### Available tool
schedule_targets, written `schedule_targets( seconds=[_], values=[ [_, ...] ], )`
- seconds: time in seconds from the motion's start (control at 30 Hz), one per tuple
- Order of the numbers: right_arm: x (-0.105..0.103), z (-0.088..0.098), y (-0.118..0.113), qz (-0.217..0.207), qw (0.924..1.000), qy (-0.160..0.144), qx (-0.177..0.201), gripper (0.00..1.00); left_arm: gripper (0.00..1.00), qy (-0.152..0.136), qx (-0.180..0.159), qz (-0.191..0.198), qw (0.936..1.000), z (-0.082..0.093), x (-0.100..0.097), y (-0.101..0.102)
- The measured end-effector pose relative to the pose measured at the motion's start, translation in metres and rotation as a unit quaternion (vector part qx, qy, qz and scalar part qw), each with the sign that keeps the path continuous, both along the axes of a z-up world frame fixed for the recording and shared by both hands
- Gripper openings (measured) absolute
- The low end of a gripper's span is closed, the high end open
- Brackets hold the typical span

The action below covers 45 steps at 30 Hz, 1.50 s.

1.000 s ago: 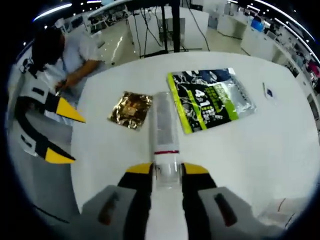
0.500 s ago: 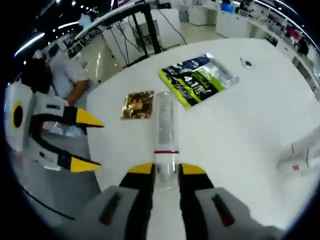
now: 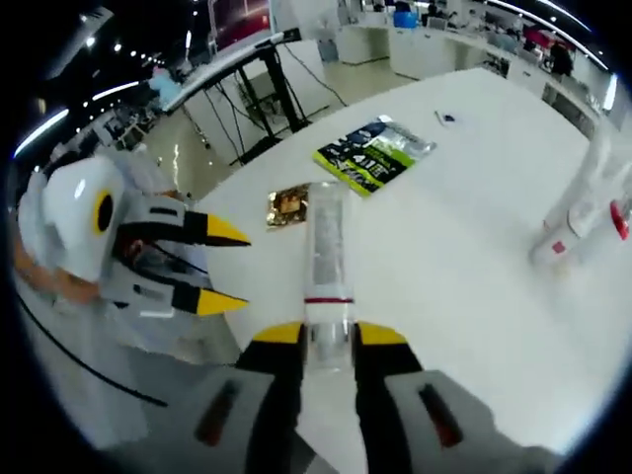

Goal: Arrange the skincare products in the storage area until every visible bottle or jar stands upright without overlapping.

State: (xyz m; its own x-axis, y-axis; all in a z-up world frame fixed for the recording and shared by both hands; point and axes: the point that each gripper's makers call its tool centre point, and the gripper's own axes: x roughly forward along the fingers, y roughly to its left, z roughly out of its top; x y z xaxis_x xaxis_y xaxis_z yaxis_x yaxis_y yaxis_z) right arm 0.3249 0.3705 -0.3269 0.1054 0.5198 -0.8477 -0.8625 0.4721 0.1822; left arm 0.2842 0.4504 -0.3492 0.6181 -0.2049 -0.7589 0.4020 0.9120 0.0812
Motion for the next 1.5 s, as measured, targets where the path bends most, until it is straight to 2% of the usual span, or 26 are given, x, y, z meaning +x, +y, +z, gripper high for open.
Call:
schedule_targets(
  seconds=[0.1, 0.2, 0.37, 0.43, 0.47, 0.53, 0.57, 0.67, 0.77, 0.87, 0.93, 1.07, 1.23, 1.27, 1.3, 1.37, 1.4, 1.43, 1.5],
  values=[
    [-0.006, 0.006, -0.009, -0.003, 1.0000, 0.005, 0.008, 0.19, 0.36, 0.005, 0.006, -0.003, 1.0000, -0.002, -0.001, 0.000],
    [-0.009, 0.007, -0.018, 0.022, 0.9997, 0.008, 0.009, 0.19, 0.36, 0.010, 0.014, -0.006, 0.9998, -0.004, -0.002, 0.000],
    [-0.009, 0.013, -0.036, 0.062, 0.9980, -0.005, 0.009, 0.19, 0.36, 0.005, 0.018, 0.007, 0.9998, -0.001, 0.000, 0.006],
    [-0.011, 0.015, -0.049, 0.106, 0.9943, -0.009, 0.012, 0.19, 0.36, 0.002, 0.024, 0.015, 0.9996, -0.001, 0.001, 0.010],
    [-0.010, 0.014, -0.056, 0.120, 0.9925, -0.022, 0.006, 0.19, 0.36, 0.005, 0.028, 0.018, 0.9994, -0.002, 0.001, 0.012],
    [-0.014, 0.012, -0.070, 0.145, 0.9892, -0.020, -0.005, 0.19, 0.37, 0.018, 0.028, 0.028, 0.9990, -0.006, -0.001, 0.015],
    [-0.014, 0.012, -0.078, 0.149, 0.9887, -0.022, -0.001, 0.19, 0.37, 0.025, 0.036, 0.032, 0.9985, -0.008, -0.002, 0.018],
    [-0.016, 0.011, -0.096, 0.155, 0.9877, -0.012, 0.013, 0.19, 0.37, 0.010, 0.050, 0.039, 0.9980, -0.003, 0.001, 0.024],
    [-0.016, 0.010, -0.109, 0.179, 0.9835, -0.026, 0.008, 0.19, 0.37, 0.003, 0.050, 0.043, 0.9978, 0.000, 0.003, 0.025],
    [-0.013, 0.008, -0.118, 0.165, 0.9862, -0.019, 0.004, 0.19, 0.37, -0.003, 0.054, 0.036, 0.9979, 0.001, 0.004, 0.022],
    [-0.013, 0.012, -0.117, 0.155, 0.9876, -0.023, 0.014, 0.19, 0.37, -0.005, 0.056, 0.030, 0.9980, 0.001, 0.005, 0.021],
    [-0.012, 0.019, -0.109, 0.105, 0.9939, -0.024, 0.025, 0.19, 0.37, -0.001, 0.049, 0.019, 0.9986, 0.000, 0.003, 0.016],
    [-0.015, 0.028, -0.095, 0.082, 0.9955, -0.032, 0.033, 0.19, 0.38, 0.007, 0.040, 0.009, 0.9991, 0.000, 0.001, 0.010],
    [-0.015, 0.028, -0.093, 0.082, 0.9955, -0.032, 0.034, 0.19, 0.38, 0.004, 0.035, 0.011, 0.9993, 0.002, 0.002, 0.009],
    [-0.016, 0.029, -0.090, 0.085, 0.9952, -0.037, 0.032, 0.19, 0.38, -0.011, 0.034, 0.007, 0.9993, 0.007, 0.003, 0.007],
    [-0.016, 0.031, -0.089, 0.096, 0.9941, -0.046, 0.022, 0.19, 0.40, -0.035, 0.070, -0.037, 0.9963, 0.015, 0.008, 0.002],
    [-0.016, 0.033, -0.088, 0.102, 0.9933, -0.051, 0.018, 0.19, 0.41, -0.041, 0.067, -0.061, 0.9951, 0.016, 0.008, -0.009],
    [-0.016, 0.036, -0.088, 0.107, 0.9927, -0.053, 0.017, 0.19, 0.41, -0.032, 0.066, -0.075, 0.9945, 0.016, 0.004, -0.014],
    [-0.016, 0.041, -0.088, 0.114, 0.9915, -0.061, 0.013, 0.19, 0.41, -0.044, 0.073, -0.086, 0.9926, 0.023, 0.007, -0.018]
  ],
)
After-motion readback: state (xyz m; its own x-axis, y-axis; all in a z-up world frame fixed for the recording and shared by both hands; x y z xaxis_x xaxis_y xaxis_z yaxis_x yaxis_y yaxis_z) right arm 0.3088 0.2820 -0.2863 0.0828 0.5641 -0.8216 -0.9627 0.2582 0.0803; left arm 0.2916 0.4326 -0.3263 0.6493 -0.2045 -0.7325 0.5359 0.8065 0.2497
